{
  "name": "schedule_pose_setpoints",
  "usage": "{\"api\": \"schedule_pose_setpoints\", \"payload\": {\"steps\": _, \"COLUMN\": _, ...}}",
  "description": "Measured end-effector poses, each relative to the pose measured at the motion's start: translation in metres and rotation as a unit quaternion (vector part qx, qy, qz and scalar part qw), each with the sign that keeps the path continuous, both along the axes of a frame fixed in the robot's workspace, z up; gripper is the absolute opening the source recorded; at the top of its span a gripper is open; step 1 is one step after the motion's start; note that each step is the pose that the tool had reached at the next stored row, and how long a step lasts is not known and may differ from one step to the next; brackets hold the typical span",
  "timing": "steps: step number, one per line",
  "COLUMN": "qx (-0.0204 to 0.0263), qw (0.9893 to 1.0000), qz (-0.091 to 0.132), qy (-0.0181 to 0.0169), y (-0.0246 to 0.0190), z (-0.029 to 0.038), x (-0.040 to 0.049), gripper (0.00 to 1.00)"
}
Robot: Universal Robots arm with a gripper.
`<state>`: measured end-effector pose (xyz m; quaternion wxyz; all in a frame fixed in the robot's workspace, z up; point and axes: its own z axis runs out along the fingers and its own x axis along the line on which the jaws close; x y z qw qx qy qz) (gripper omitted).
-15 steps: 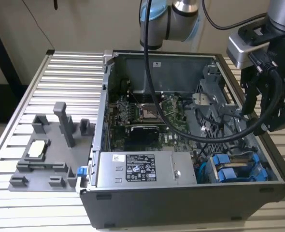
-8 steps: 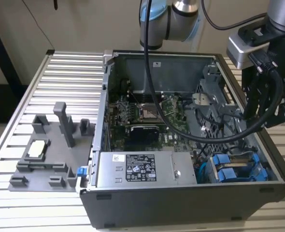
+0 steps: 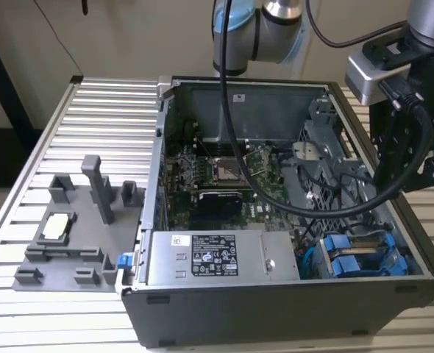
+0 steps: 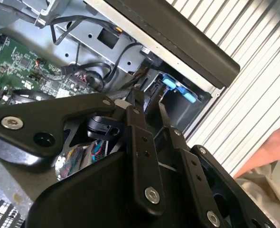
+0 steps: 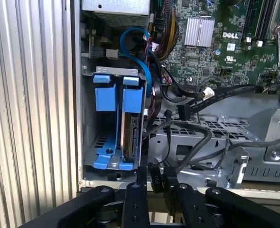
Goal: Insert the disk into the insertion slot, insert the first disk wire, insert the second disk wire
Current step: 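Insert the first disk wire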
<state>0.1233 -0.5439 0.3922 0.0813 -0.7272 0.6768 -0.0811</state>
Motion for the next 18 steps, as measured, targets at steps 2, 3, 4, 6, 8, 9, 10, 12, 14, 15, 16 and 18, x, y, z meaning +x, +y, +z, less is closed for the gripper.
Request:
{"api": "schedule_pose_setpoints", "payload": {"steps": 2, "qx": -0.0077, "qw": 1.0000, "qz": 0.000, "qy": 0.0000, "y": 0.0003, "z": 0.0000, "x": 0.0000, "gripper": 0.29}}
{"api": "schedule_pose_setpoints", "payload": {"steps": 3, "qx": -0.0093, "qw": 1.0000, "qz": 0.000, "qy": 0.0000, "y": 0.0003, "z": -0.0001, "x": 0.0000, "gripper": 0.29}}
{"api": "schedule_pose_setpoints", "payload": {"steps": 4, "qx": -0.0093, "qw": 1.0000, "qz": 0.000, "qy": 0.0000, "y": 0.0002, "z": 0.0000, "x": 0.0000, "gripper": 0.29}}
{"api": "schedule_pose_setpoints", "payload": {"steps": 6, "qx": -0.0094, "qw": 1.0000, "qz": 0.000, "qy": 0.0000, "y": 0.0002, "z": 0.0000, "x": 0.0000, "gripper": 0.26}}
{"api": "schedule_pose_setpoints", "payload": {"steps": 8, "qx": -0.0085, "qw": 1.0000, "qz": 0.000, "qy": 0.0000, "y": 0.0003, "z": 0.0000, "x": 0.0000, "gripper": 0.20}}
{"api": "schedule_pose_setpoints", "payload": {"steps": 9, "qx": -0.0084, "qw": 1.0000, "qz": 0.000, "qy": 0.0000, "y": 0.0003, "z": -0.0001, "x": 0.0000, "gripper": 0.20}}
{"api": "schedule_pose_setpoints", "payload": {"steps": 10, "qx": -0.0085, "qw": 1.0000, "qz": 0.000, "qy": 0.0000, "y": 0.0003, "z": -0.0001, "x": 0.0000, "gripper": 0.20}}
{"api": "schedule_pose_setpoints", "payload": {"steps": 12, "qx": -0.0084, "qw": 1.0000, "qz": 0.000, "qy": 0.0000, "y": 0.0003, "z": -0.0001, "x": 0.0000, "gripper": 0.20}}
{"api": "schedule_pose_setpoints", "payload": {"steps": 14, "qx": -0.0084, "qw": 1.0000, "qz": 0.000, "qy": 0.0000, "y": 0.0003, "z": -0.0002, "x": 0.0000, "gripper": 0.20}}
{"api": "schedule_pose_setpoints", "payload": {"steps": 15, "qx": -0.0084, "qw": 1.0000, "qz": 0.000, "qy": 0.0000, "y": 0.0003, "z": -0.0002, "x": 0.0000, "gripper": 0.20}}
{"api": "schedule_pose_setpoints", "payload": {"steps": 16, "qx": -0.0084, "qw": 1.0000, "qz": 0.000, "qy": 0.0011, "y": 0.0003, "z": -0.0004, "x": 0.0003, "gripper": 0.20}}
{"api": "schedule_pose_setpoints", "payload": {"steps": 18, "qx": -0.0089, "qw": 0.9999, "qz": 0.000, "qy": 0.0128, "y": 0.0003, "z": -0.0006, "x": 0.0034, "gripper": 0.20}}
